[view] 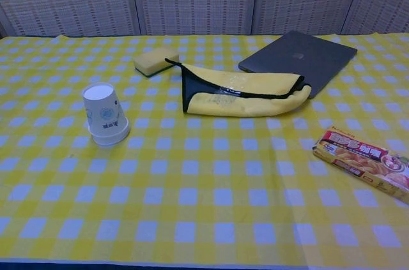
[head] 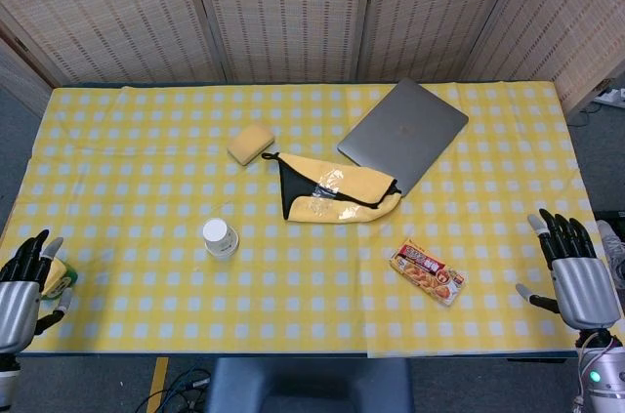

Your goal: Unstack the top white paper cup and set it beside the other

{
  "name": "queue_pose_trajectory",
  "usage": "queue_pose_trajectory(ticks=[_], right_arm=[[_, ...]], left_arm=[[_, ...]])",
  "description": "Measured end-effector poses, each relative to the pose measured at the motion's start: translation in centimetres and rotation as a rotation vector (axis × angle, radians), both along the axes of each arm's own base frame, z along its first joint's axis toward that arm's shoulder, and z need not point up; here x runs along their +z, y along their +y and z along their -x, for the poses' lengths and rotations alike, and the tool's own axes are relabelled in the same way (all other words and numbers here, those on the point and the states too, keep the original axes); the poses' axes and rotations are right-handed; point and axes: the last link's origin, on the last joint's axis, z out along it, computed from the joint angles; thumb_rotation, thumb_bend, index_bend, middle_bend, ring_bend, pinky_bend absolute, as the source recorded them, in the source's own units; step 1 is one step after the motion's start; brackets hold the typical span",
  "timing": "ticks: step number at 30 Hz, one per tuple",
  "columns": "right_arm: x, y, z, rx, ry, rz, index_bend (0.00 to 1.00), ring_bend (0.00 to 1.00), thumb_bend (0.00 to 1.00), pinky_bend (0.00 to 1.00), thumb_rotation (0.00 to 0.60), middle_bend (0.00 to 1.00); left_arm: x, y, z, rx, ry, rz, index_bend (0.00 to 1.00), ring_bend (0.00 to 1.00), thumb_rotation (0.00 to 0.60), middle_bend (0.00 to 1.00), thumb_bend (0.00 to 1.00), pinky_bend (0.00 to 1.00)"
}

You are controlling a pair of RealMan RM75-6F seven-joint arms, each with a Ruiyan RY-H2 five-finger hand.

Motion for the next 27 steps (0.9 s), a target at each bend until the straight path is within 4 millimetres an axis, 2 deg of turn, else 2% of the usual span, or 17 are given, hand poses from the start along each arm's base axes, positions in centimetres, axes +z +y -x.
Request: queue_pose_trajectory(ticks=[8, 14, 21, 27], right_arm=[[0.4, 0.0, 0.3, -0.01, -0.002, -0.004, 0.0, 0.0, 0.1, 0.0, 0.6, 0.0], [0.6, 0.7, -0.2, 0.024, -0.008, 0.007, 0.0, 0.0, 0.1, 0.0, 0.6, 0.0], [0.5, 1.3, -0.7, 0.064, -0.009, -0.014, 0.0, 0.0, 0.1, 0.0, 0.6, 0.0], [0.6, 1.3, -0.6, 0.071, -0.018, -0.026, 0.0, 0.0, 0.11, 0.0, 0.6, 0.0]], left_arm=[[-0.6, 0.7, -0.1, 0.002, 0.005, 0.037, 0.09, 0.0, 0.6, 0.0, 0.41, 0.23], [-0.2, 2.6, -1.3, -0.047, 0.01, 0.087, 0.09, 0.0, 0.6, 0.0, 0.41, 0.23], [1.0, 5.7, -5.1, -0.11, -0.009, 0.223, 0.12, 0.0, 0.6, 0.0, 0.41, 0.23], [0.9, 8.7, -8.6, -0.112, -0.001, 0.345, 0.16, 0.0, 0.6, 0.0, 0.41, 0.21]])
